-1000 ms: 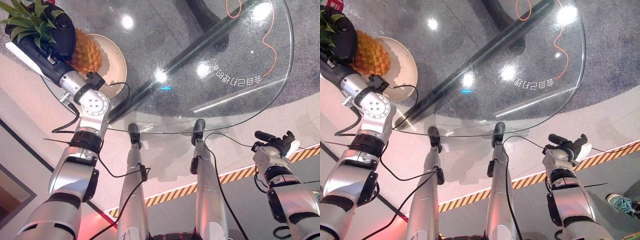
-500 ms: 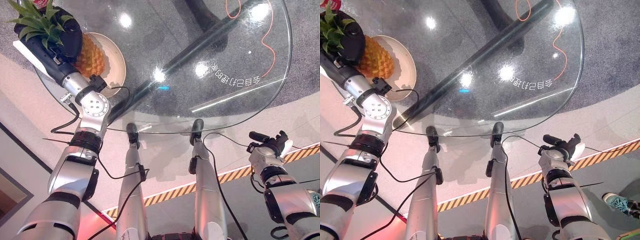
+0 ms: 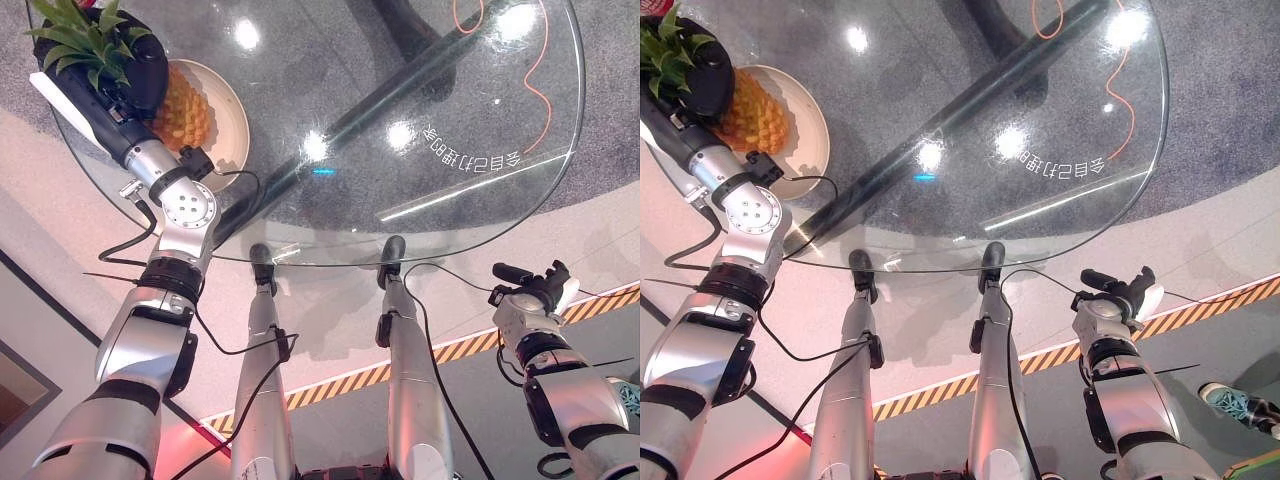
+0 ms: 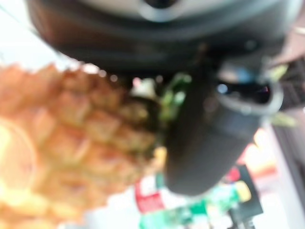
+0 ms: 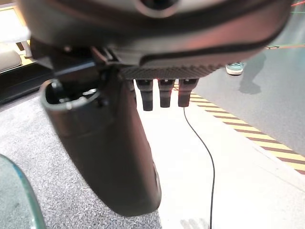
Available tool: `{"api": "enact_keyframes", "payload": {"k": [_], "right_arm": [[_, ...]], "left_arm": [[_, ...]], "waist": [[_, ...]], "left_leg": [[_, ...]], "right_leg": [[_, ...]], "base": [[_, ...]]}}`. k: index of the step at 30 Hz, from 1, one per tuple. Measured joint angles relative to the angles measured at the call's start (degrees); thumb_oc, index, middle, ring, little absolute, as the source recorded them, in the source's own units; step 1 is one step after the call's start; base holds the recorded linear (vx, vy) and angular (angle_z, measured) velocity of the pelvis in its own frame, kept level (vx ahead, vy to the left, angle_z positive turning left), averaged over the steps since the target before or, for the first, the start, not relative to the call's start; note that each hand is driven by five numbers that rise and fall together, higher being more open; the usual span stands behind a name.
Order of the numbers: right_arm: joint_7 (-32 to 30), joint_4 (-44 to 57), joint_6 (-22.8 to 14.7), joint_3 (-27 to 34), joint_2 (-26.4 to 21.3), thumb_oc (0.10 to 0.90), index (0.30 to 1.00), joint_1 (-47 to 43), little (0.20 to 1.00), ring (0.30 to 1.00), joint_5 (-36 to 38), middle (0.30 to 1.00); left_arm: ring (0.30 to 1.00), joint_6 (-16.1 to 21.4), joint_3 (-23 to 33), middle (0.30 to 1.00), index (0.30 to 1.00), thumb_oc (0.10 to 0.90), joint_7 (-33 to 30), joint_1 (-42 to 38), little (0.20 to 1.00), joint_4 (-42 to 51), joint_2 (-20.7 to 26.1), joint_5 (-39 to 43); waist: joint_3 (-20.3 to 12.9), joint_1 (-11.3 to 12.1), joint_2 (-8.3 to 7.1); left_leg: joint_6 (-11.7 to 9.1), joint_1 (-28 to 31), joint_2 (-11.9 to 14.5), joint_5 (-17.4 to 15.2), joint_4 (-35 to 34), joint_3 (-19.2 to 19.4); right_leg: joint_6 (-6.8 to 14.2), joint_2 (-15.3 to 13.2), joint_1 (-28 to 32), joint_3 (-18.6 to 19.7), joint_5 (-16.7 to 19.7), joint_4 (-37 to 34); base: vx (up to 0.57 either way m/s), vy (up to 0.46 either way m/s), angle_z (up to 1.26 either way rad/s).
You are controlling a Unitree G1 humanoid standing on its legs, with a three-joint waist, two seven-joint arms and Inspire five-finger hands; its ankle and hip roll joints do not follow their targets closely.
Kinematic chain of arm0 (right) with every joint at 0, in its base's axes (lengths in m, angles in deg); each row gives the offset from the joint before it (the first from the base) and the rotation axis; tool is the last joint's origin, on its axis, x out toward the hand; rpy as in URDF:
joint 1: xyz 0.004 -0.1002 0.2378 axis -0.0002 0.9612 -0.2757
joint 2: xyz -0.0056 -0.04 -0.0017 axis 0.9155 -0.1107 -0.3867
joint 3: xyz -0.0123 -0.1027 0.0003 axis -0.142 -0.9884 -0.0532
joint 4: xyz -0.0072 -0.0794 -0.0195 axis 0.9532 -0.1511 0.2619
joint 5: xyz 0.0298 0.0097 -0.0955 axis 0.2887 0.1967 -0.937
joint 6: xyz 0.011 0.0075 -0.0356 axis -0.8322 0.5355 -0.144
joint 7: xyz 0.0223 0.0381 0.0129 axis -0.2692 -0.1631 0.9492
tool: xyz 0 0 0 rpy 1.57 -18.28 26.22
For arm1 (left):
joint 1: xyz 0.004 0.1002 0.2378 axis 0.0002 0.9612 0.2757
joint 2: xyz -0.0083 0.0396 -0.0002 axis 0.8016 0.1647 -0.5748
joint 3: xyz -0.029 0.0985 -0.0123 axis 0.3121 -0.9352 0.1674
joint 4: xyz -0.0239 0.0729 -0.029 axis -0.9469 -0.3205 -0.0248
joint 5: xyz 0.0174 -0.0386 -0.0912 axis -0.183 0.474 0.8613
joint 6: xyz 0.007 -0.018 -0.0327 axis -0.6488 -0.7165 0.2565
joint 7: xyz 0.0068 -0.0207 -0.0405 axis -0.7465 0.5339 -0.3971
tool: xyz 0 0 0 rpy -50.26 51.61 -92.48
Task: Pick up the fruit to the plate
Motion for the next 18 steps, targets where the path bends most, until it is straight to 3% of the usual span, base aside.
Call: {"api": "enact_keyframes", "payload": {"k": [18], "right_arm": [[0.0,0.1,0.0,0.0,0.2,0.800,0.900,-0.3,0.900,0.900,-1.0,0.900]], "left_arm": [[0.596,0.1,0.0,0.596,0.596,0.446,0.0,0.0,0.546,0.0,0.0,0.0]], "waist": [[0.0,0.5,0.00]], "left_leg": [[0.0,-0.1,0.0,0.0,0.0,-0.2]], "right_leg": [[0.0,0.0,0.0,-0.1,0.0,0.0]], "base": [[0.00,0.000,0.00]]}}
